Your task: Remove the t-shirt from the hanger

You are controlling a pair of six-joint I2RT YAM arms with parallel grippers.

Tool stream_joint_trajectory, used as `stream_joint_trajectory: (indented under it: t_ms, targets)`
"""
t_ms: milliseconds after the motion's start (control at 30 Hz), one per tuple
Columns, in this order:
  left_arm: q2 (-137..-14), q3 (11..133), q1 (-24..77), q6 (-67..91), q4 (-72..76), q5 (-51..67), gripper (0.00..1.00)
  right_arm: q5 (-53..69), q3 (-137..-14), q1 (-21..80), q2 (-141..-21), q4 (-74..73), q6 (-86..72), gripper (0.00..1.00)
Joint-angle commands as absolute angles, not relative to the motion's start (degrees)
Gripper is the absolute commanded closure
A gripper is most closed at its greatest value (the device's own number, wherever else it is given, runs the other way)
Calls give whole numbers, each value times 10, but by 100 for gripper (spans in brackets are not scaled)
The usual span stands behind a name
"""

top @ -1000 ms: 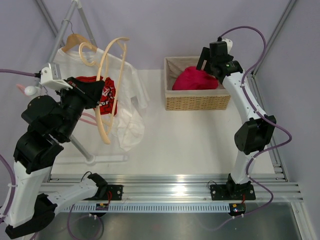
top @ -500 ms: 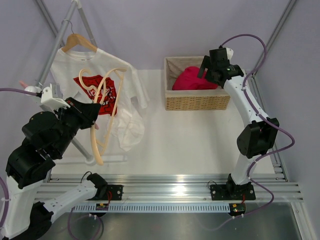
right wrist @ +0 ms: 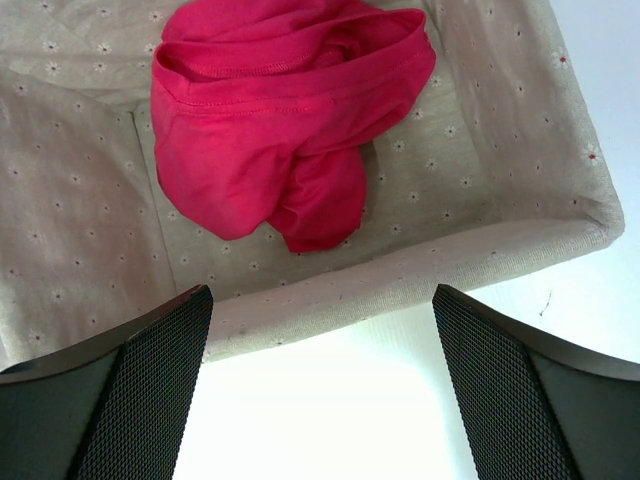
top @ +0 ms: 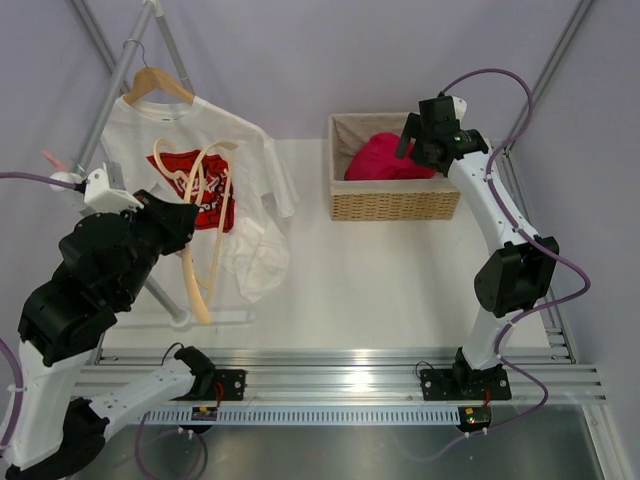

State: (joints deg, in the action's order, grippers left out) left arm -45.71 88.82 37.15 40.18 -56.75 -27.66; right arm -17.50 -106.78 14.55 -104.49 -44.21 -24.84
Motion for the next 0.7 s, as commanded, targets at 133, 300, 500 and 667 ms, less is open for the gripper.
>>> stream_joint_trajectory:
  t_ms: [133,300,500,667]
  targets:
    - [-533,948,374,411,-534,-381,100,-186,-1103,142,-1029,-467,-203,0]
    - [-612,1021,374,371,-529,-483,100,-183,-1134,142,-1047,-483,-177,1]
    - [-697,1087,374,380,-529,-587,100,-182,-1170,142,-1065,-510,-152,1]
    - [-711,1086,374,395,-530,-627,100,-180,-1197,142,-1076,-525,-144,0]
